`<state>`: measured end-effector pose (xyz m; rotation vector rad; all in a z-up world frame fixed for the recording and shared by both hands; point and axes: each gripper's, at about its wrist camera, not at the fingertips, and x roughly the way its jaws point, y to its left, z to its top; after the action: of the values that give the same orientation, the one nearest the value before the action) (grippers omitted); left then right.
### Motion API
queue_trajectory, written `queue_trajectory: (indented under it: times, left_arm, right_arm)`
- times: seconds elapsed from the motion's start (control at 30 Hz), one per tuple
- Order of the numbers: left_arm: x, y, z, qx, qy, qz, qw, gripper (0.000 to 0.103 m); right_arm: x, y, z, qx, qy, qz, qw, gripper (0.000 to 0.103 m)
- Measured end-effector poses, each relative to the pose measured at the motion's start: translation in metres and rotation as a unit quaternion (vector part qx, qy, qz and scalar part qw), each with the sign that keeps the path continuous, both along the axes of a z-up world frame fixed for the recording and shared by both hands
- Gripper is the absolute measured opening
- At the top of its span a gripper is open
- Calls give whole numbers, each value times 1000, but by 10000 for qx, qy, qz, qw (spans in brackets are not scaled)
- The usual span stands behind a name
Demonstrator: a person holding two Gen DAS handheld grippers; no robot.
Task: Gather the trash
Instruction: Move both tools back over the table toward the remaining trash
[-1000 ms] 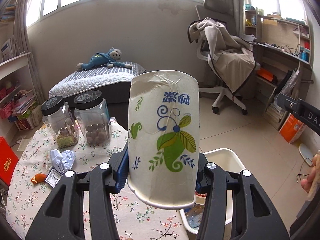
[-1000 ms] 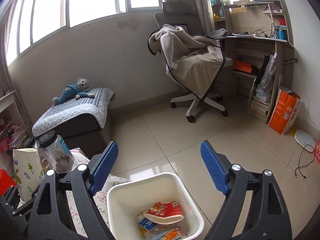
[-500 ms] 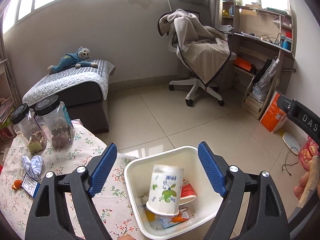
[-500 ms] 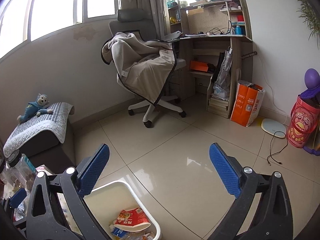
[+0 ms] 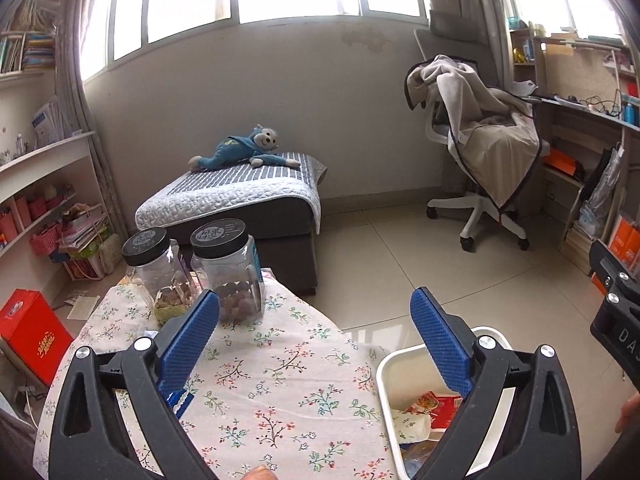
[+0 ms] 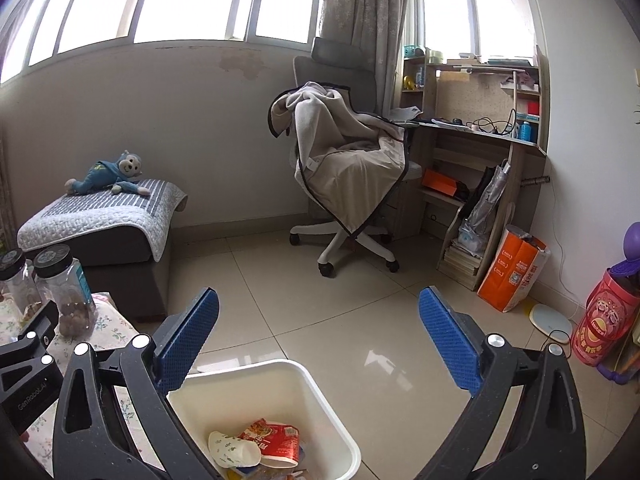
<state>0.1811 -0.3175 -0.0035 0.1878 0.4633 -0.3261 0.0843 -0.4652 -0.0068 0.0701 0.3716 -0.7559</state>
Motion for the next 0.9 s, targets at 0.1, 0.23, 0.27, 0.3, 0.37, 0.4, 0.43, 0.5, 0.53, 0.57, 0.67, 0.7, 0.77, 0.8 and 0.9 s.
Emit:
queue_trajectory:
  times: [0.1, 0.23, 0.27, 0.3, 0.37, 0.4, 0.43, 0.5, 0.53, 0.57, 0.67, 0.7, 0.77, 0.8, 0.9]
  left_arm:
    - [8, 21, 1, -50, 64, 180, 9998, 94]
    - [15, 48, 2, -107, 125, 383, 9991, 94]
    - [17, 54, 1, -98, 135, 444, 9989, 94]
    - [19, 60, 0, -90, 162, 508, 9985, 94]
    - [22, 71, -2, -105, 220, 602, 9979, 94]
    - [24, 77, -2, -105, 225, 648, 9976, 94]
    - [26, 83, -3, -92, 224, 689, 9973, 94]
    - [30, 93, -3, -70, 240, 771, 9967, 94]
    - [32, 99, -3, -83, 253, 811, 9963, 94]
    - [34, 105, -3, -96, 263, 855, 9959, 94]
    - [40, 123, -6, -84, 308, 983, 9947, 94]
    - [43, 129, -7, -76, 313, 1027, 9942, 94]
    - [48, 141, -9, -43, 359, 1123, 9930, 94]
    - [52, 147, -11, -36, 403, 1173, 9923, 94]
    - [62, 168, -16, -97, 539, 1325, 9897, 94]
  right_arm:
    - [13, 18, 2, 21, 57, 241, 9997, 96]
    - [28, 45, 4, -5, 105, 509, 9986, 96]
    - [32, 51, 4, -20, 126, 560, 9984, 96]
    - [35, 57, 4, -43, 146, 606, 9980, 96]
    - [42, 67, 3, -84, 195, 681, 9974, 96]
    - [45, 72, 2, -84, 219, 723, 9971, 96]
    - [48, 76, 2, -69, 241, 769, 9967, 96]
    - [57, 85, 2, -38, 301, 859, 9958, 96]
    - [60, 89, 1, -31, 333, 903, 9954, 96]
    - [64, 94, 0, -30, 366, 946, 9948, 96]
    - [75, 110, -3, -48, 442, 1099, 9929, 96]
    - [78, 116, -3, -75, 462, 1150, 9923, 96]
    - [85, 128, -5, -130, 498, 1246, 9909, 96]
    - [89, 134, -5, -145, 520, 1295, 9901, 96]
    - [101, 150, -8, -123, 599, 1442, 9877, 96]
